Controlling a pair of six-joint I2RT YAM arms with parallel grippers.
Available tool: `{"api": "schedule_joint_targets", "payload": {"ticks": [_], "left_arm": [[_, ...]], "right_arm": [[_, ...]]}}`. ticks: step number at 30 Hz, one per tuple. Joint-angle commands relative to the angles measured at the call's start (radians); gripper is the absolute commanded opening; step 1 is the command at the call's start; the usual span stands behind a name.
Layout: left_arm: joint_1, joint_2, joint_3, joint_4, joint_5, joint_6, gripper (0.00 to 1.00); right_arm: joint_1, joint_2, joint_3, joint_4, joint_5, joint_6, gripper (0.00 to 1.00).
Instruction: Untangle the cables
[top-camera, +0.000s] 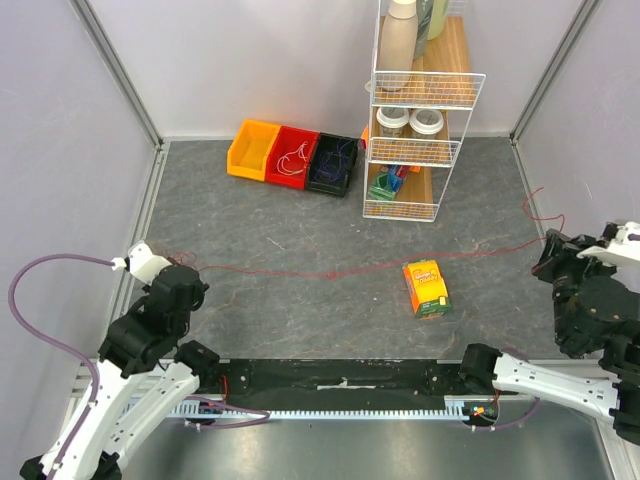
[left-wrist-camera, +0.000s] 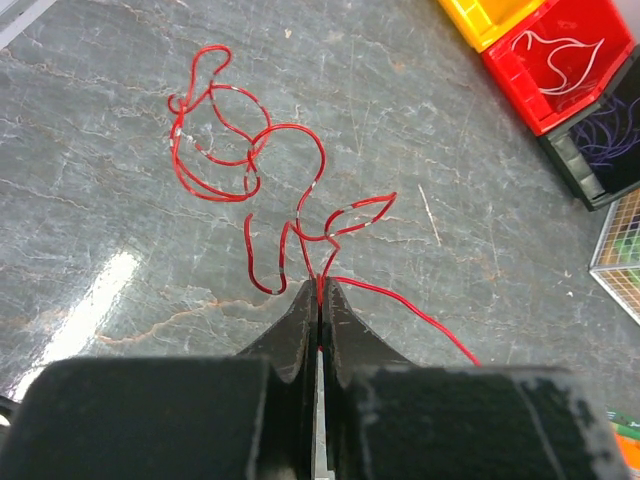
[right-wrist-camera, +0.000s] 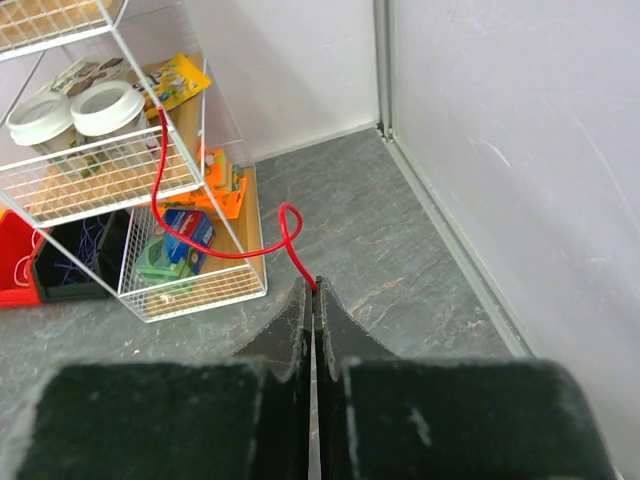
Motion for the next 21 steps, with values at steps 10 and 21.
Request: {"api": "schedule_joint_targets", "payload": {"ticks": [10, 21], "left_arm": [[0.004, 0.032, -0.031, 0.023, -0.032, -0.017, 0.02], [0.003, 0.043, -0.067, 0.218, 0.190, 0.100, 0.02]], "right_arm": [[0.003, -0.132, 0.137, 0.028, 0.084, -0.129, 0.00], [0.016, 0.093, 0.070, 0.281, -0.284, -0.241, 0.00]]}}
